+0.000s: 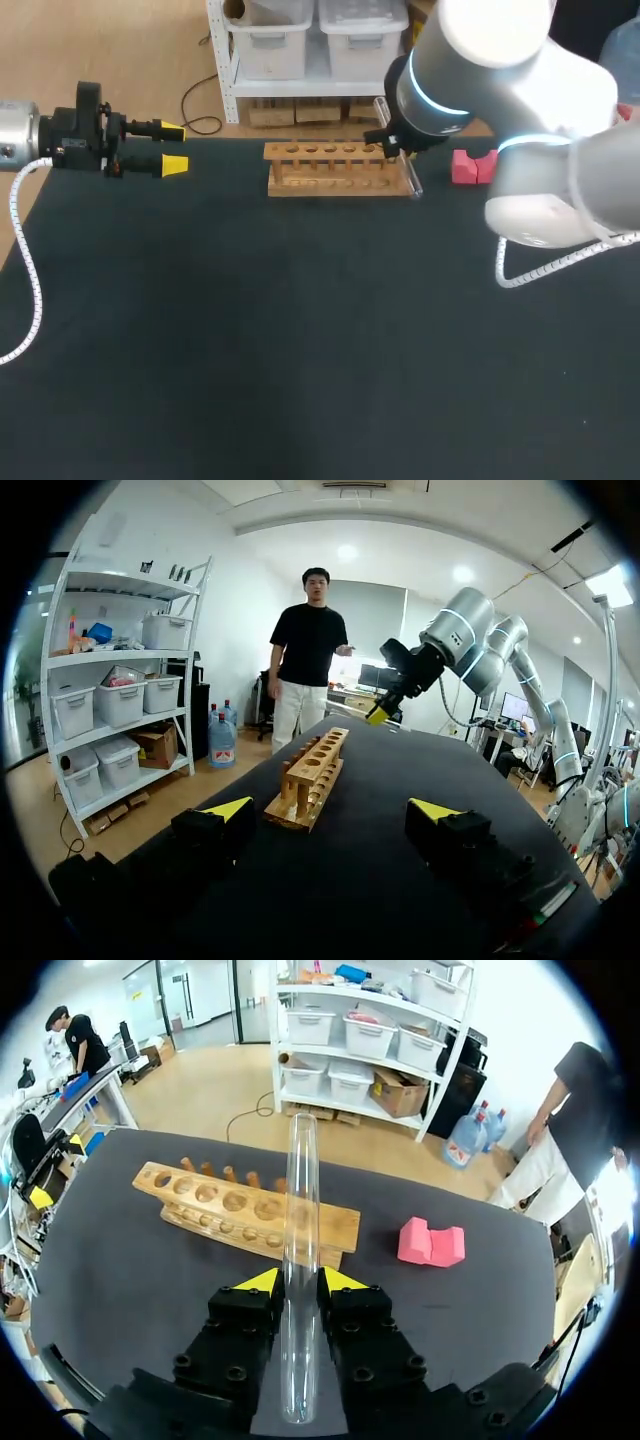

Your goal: Grasp the test tube, adjust it, and insert it.

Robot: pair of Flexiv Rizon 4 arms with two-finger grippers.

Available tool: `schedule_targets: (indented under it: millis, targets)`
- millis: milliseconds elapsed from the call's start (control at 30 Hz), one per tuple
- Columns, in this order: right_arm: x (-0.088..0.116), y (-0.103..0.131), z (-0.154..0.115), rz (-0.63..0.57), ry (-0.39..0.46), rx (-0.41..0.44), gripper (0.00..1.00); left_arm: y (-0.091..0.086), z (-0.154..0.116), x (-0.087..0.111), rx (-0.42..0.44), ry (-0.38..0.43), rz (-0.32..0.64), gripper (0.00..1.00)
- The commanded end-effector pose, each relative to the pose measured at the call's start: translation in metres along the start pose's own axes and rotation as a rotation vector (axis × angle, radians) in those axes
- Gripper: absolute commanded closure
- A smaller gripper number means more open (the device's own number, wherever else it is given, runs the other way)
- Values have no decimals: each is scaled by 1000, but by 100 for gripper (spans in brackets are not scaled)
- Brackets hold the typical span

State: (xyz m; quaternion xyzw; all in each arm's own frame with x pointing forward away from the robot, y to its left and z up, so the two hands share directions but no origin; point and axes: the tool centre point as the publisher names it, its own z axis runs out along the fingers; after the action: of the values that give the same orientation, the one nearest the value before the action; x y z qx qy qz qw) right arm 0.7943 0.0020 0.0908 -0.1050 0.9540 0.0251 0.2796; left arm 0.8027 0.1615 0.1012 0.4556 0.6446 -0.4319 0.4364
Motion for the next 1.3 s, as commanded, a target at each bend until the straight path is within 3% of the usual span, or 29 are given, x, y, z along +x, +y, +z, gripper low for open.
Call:
schedule_targets:
  millis: [33, 400, 1300]
  targets:
    - [2, 5, 0, -4, 15, 3, 100, 0, 0, 1, 0, -3, 3, 0]
    - [13, 16, 24, -43, 88, -24, 100, 0, 0, 1, 0, -3, 3, 0]
    - [19, 23, 43, -52, 143, -67, 100, 0, 0, 1, 0, -3, 3, 0]
